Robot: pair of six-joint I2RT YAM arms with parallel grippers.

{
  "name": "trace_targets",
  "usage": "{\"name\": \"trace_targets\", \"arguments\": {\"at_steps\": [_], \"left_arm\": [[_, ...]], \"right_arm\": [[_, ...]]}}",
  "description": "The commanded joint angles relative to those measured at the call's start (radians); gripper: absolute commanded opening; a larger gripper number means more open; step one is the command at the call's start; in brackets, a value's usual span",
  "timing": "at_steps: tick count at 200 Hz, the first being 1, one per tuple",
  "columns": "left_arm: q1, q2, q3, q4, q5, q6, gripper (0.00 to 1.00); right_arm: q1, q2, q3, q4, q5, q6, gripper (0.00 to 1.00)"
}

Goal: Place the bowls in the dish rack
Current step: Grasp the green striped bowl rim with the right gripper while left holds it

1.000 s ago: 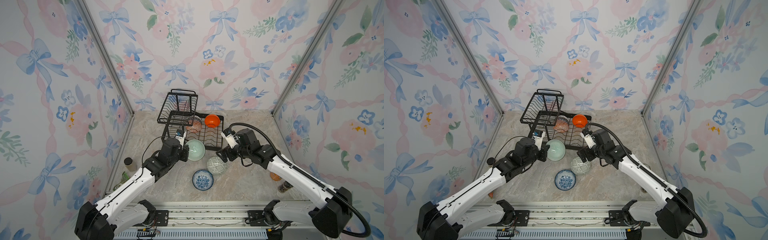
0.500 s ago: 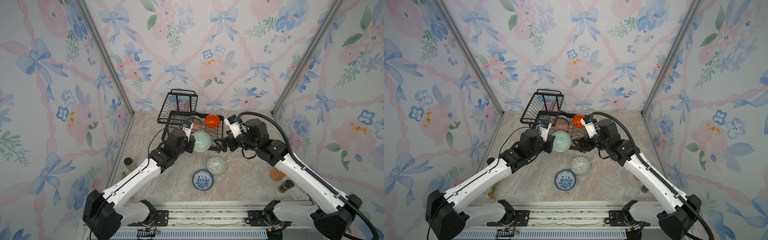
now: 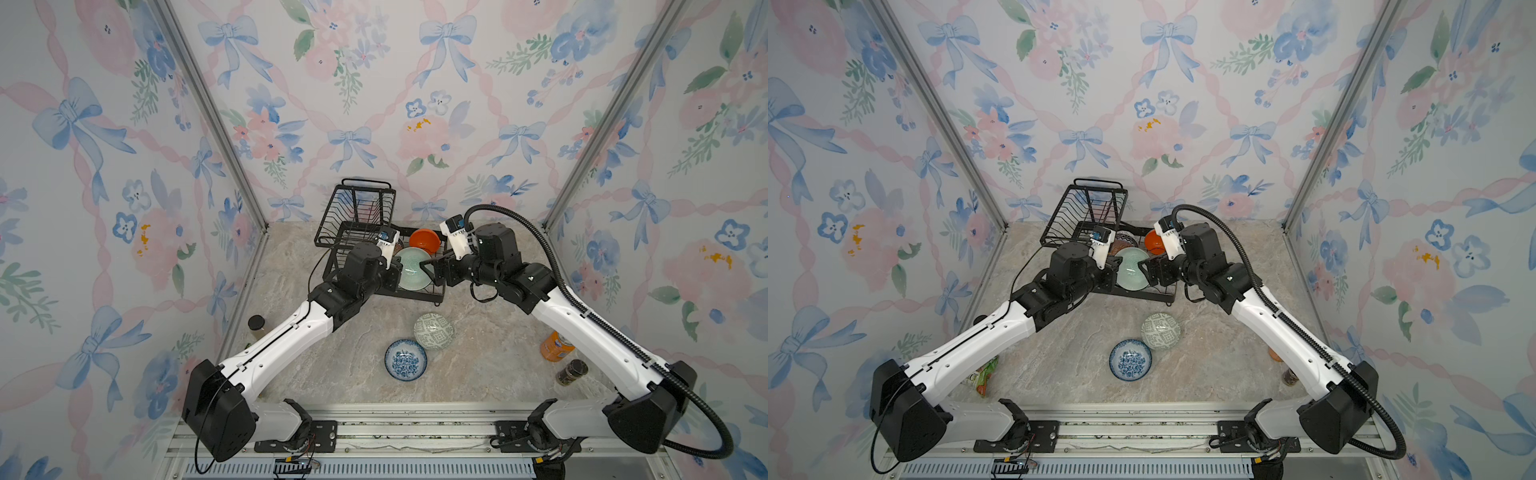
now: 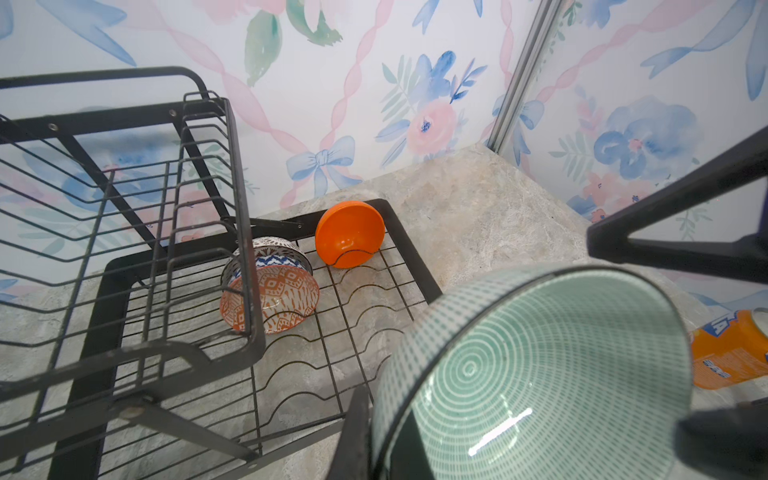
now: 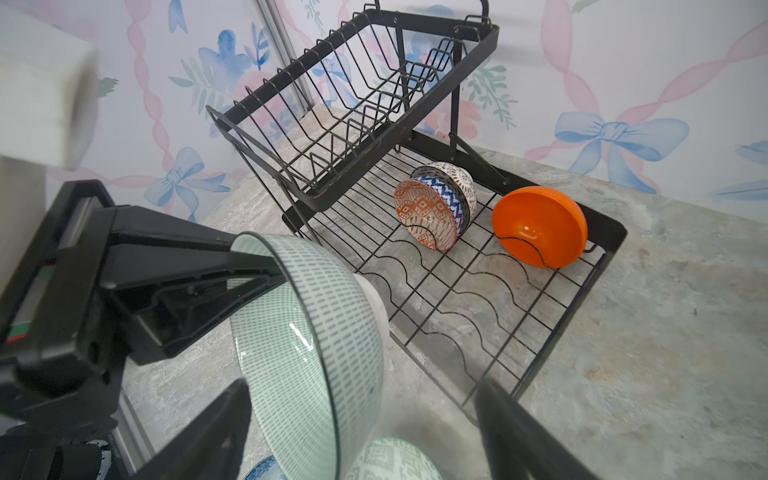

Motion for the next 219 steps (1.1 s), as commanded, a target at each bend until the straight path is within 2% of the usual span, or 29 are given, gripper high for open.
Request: {"name": "trace_targets", "arguments": {"at_steps": [1,45,69,113,144,161,184,219], "left_arm": [[-0.008,0.007,0.049,0.083,0.024,0.019,0.00],[-0.020,0.022,0.073,0.090,0.029,0.031,0.00],[-0.027,0.021,0.075,0.096,0.029,0.039,0.00],[-0.027,0.014,0.073,0.109,0.018,0.047,0.00],[-0.027,0.013,0.079,0.114,0.022,0.050,0.00],[-0.026,0.010,0.076,0.116,0.029,0.049,0.00],[-0.028,0.006,0.065,0.128,0.047,0.047,0.00],[-0.028,0.007,0.032,0.160,0.087,0.045,0.00]], "right_arm": [[0.010,0.014,0.042,-0.010,0.039,0.024,0.83],[0.010,0.036,0.054,-0.024,0.063,0.032,0.67],[0.011,0.044,0.052,-0.023,0.067,0.036,0.65],[0.013,0.049,0.063,-0.044,0.086,0.029,0.53],[0.013,0.056,0.075,-0.069,0.100,0.017,0.51],[0.013,0.061,0.082,-0.083,0.113,0.011,0.37],[0.013,0.062,0.084,-0.081,0.114,0.011,0.32],[0.013,0.069,0.093,-0.087,0.118,0.006,0.03]]}}
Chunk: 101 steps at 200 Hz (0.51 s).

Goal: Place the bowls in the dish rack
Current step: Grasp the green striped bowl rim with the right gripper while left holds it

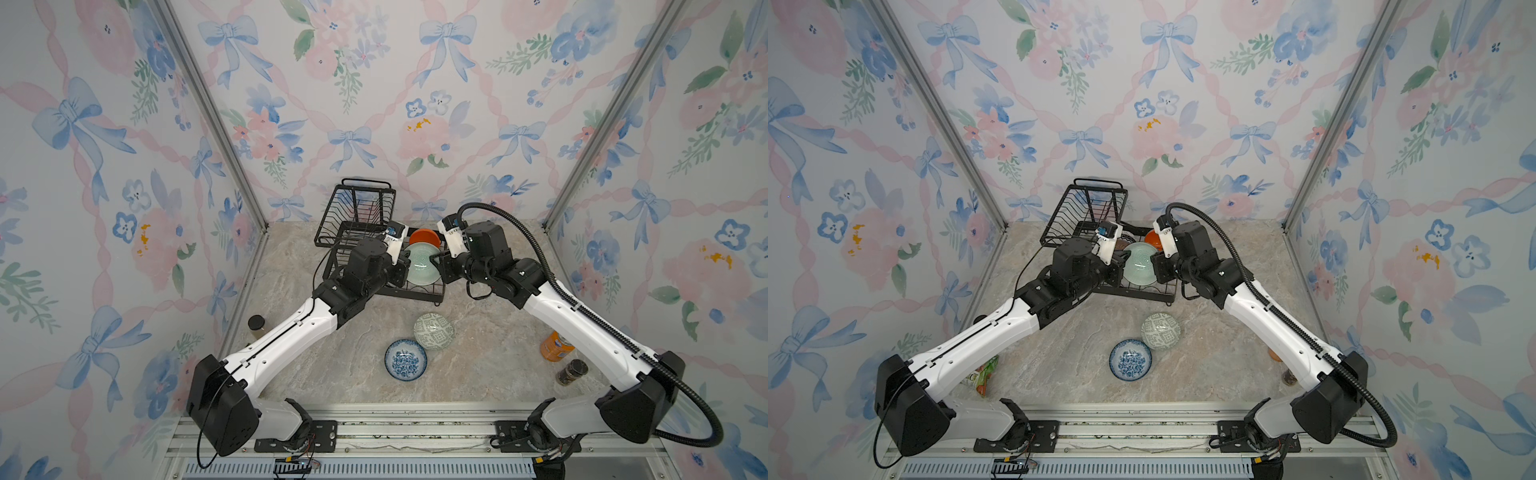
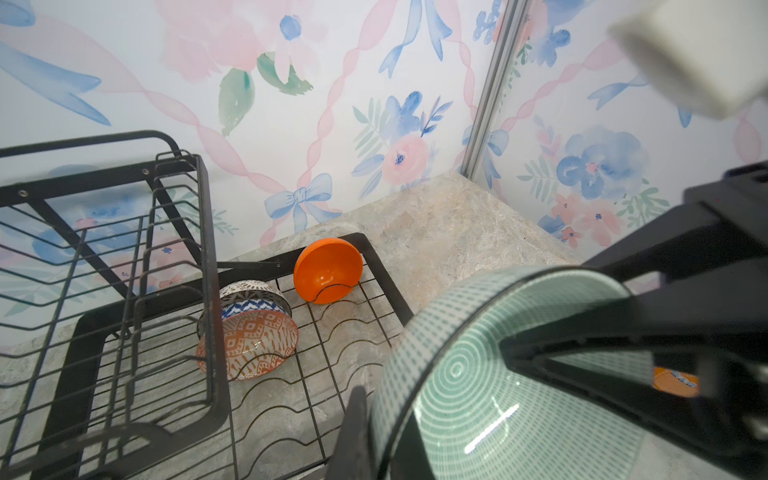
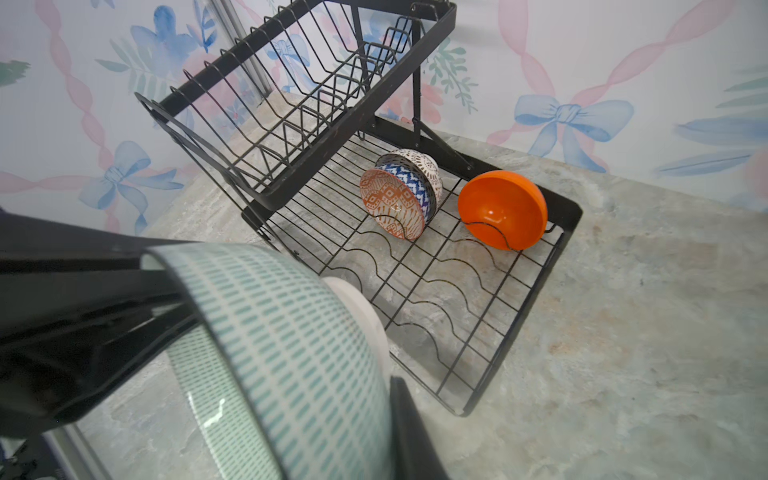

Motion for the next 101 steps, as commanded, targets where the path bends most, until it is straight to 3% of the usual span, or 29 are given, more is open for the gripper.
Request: {"name": "trace_targets", "arguments": {"at_steps": [1,18,44,61,73,82,92,101], "left_arm": [[0.004,-0.015,-0.003,0.085,0.054,0.020,0.00],[0.001,-0.017,-0.014,0.087,0.064,0.020,0.03],[0.001,-0.034,-0.032,0.089,0.068,0.028,0.17],[0.001,-0.051,-0.046,0.090,0.068,0.041,0.39],[0.002,-0.065,-0.059,0.087,0.050,0.044,0.72],[0.005,-0.074,-0.065,0.081,0.027,0.042,0.87],[0.014,-0.081,-0.068,0.067,0.014,0.040,0.97],[0.024,-0.087,-0.074,0.057,0.004,0.036,0.98]], "right_arm": [[0.002,0.009,0.042,-0.029,-0.037,-0.005,0.03],[0.001,0.009,0.041,-0.033,-0.027,-0.006,0.00],[0.002,0.009,0.035,-0.030,-0.010,-0.012,0.00],[0.001,0.010,0.032,-0.027,0.004,-0.020,0.00],[0.001,0.014,0.033,-0.031,0.022,-0.028,0.00],[0.000,0.018,0.032,-0.032,0.032,-0.037,0.00],[0.000,0.021,0.031,-0.026,0.043,-0.053,0.00],[0.000,0.025,0.020,-0.009,0.051,-0.072,0.00]]}}
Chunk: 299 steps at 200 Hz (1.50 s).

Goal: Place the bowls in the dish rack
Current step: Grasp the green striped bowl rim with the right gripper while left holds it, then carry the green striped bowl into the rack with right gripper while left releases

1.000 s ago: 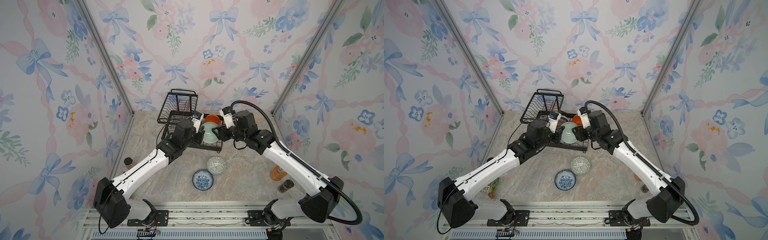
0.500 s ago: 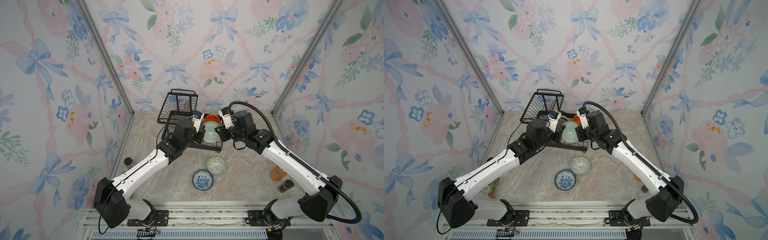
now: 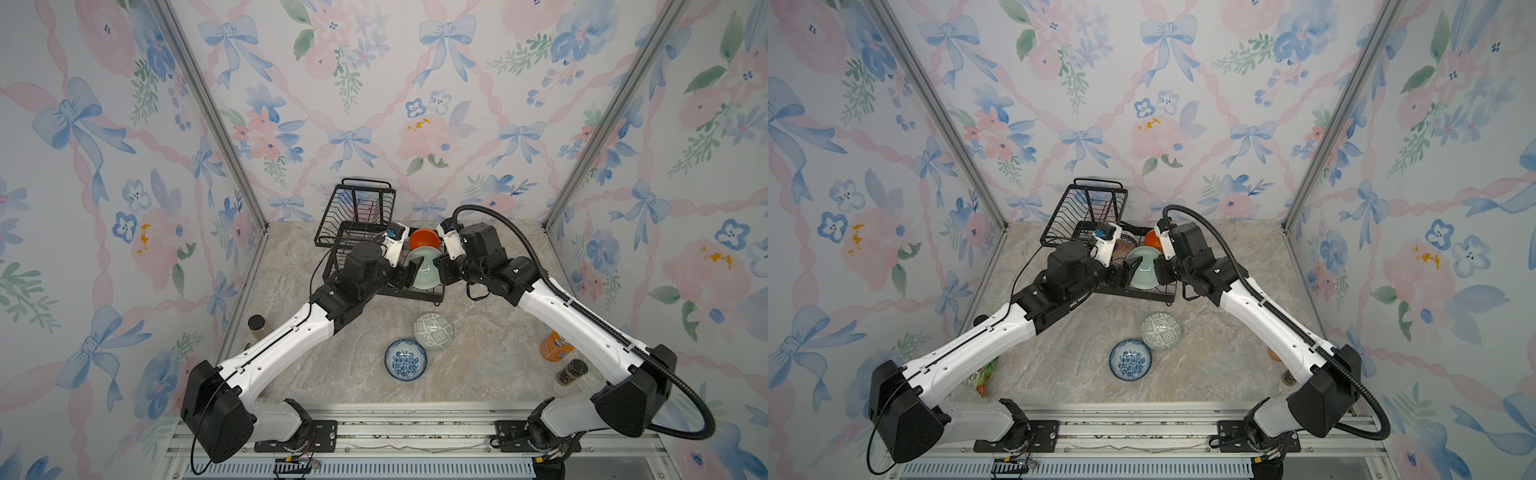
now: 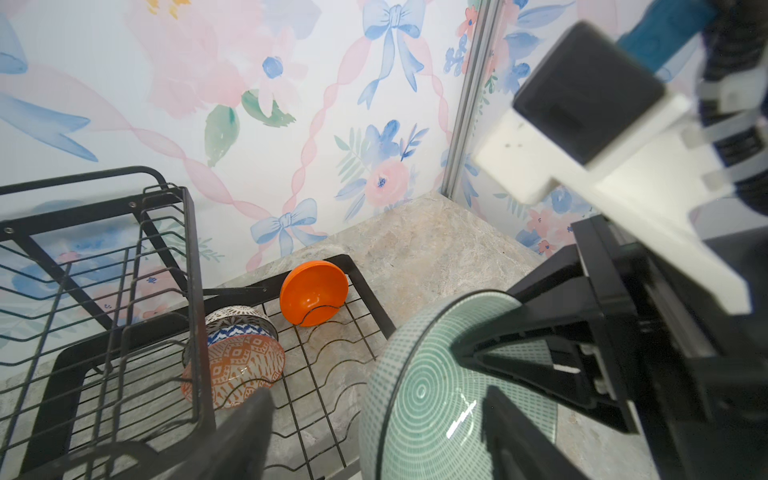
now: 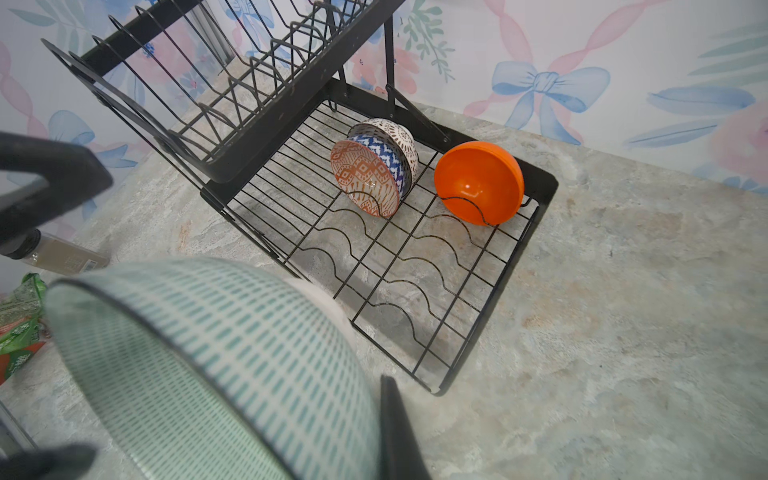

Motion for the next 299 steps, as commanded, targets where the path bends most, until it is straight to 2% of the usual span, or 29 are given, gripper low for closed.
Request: {"name": "trace_targets", "arguments": {"at_steps": [1,56,89,117,164,194,273,299], "left_arm": [[0.023,-0.035,-0.024,-0.001,-0.026,0.008,0.98],[0.104,-0.065,-0.031,-0.111,-0.016,-0.003,0.98],[0.165,-0.104,-0.049,-0.170,-0.036,0.001,0.98],[0.206,-0.125,-0.063,-0.219,-0.023,0.003,0.98],[0.248,-0.155,-0.121,-0.254,0.032,-0.001,0.98],[0.257,-0.172,-0.159,-0.253,0.066,0.002,0.98],[0.260,-0.167,-0.171,-0.250,0.087,0.007,0.98],[0.260,-0.170,-0.172,-0.250,0.088,0.008,0.98]], "right_arm": [[0.000,0.002,0.018,0.038,0.023,-0.049,0.00],[-0.001,0.043,-0.002,0.139,0.138,-0.198,0.00],[-0.011,0.097,-0.078,0.385,0.292,-0.371,0.00],[-0.021,0.219,-0.074,0.552,0.375,-0.527,0.00],[-0.030,0.411,-0.098,0.930,0.492,-0.792,0.00],[-0.040,0.499,-0.105,1.086,0.481,-0.927,0.00],[-0.070,0.661,-0.075,1.321,0.447,-1.193,0.00],[-0.076,0.685,-0.059,1.351,0.440,-1.244,0.00]]}}
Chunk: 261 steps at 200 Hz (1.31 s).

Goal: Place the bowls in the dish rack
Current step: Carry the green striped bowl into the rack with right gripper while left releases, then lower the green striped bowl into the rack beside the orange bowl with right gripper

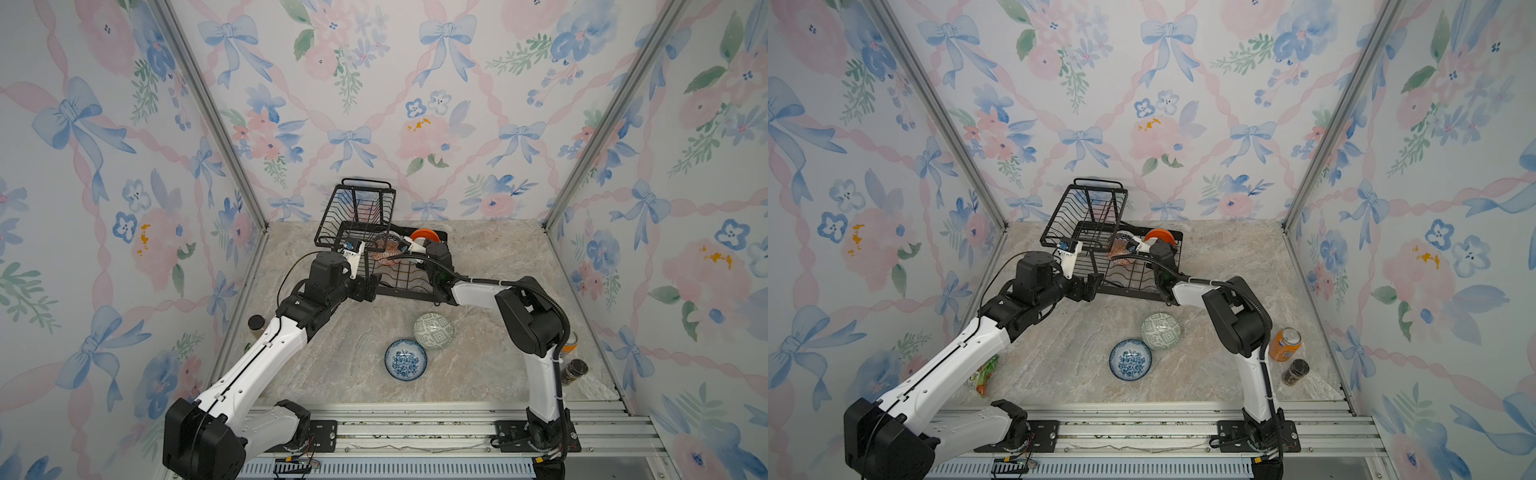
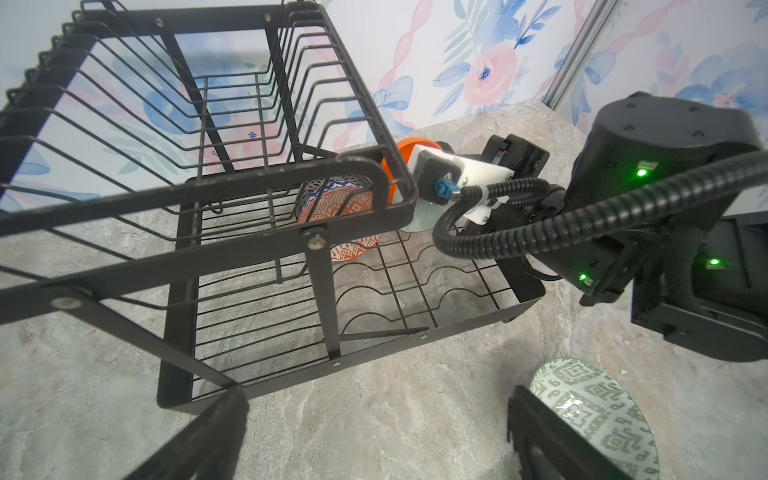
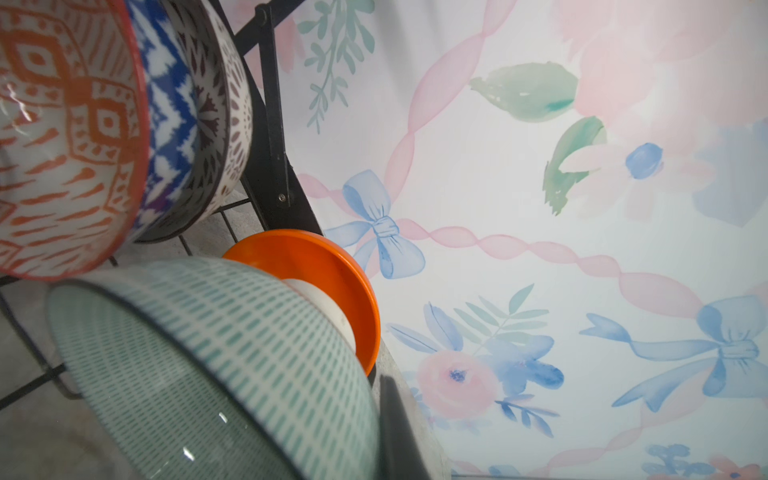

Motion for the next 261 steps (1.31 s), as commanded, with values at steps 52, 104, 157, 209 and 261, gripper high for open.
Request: {"name": "trace_targets", "arguments": {"at_steps": [52,104,157,209,261], "left_arm": [[0.006,-0.012,-0.006,-0.006,0.028,0.008,0.98],[0.006,-0.019,-0.008,-0.004,0.029,0.010,0.98],[0.006,-0.029,-0.012,-0.005,0.027,0.012,0.98],[0.006,-0.035,-0.012,-0.004,0.040,0.012,0.98],[0.006,-0.040,-0.014,-0.006,0.039,0.011,0.98]], "right_arm": [[-0.015,0.057,0.040,0.226,-0.022,-0.228,0.00],[-0.019,0.082,0.029,0.312,-0.014,-0.313,0.00],[-0.023,0.089,0.010,0.320,-0.014,-0.337,0.00],[-0.014,0.113,-0.012,0.333,0.008,-0.335,0.00],[-0.006,0.113,-0.024,0.340,0.020,-0.341,0.00]]}}
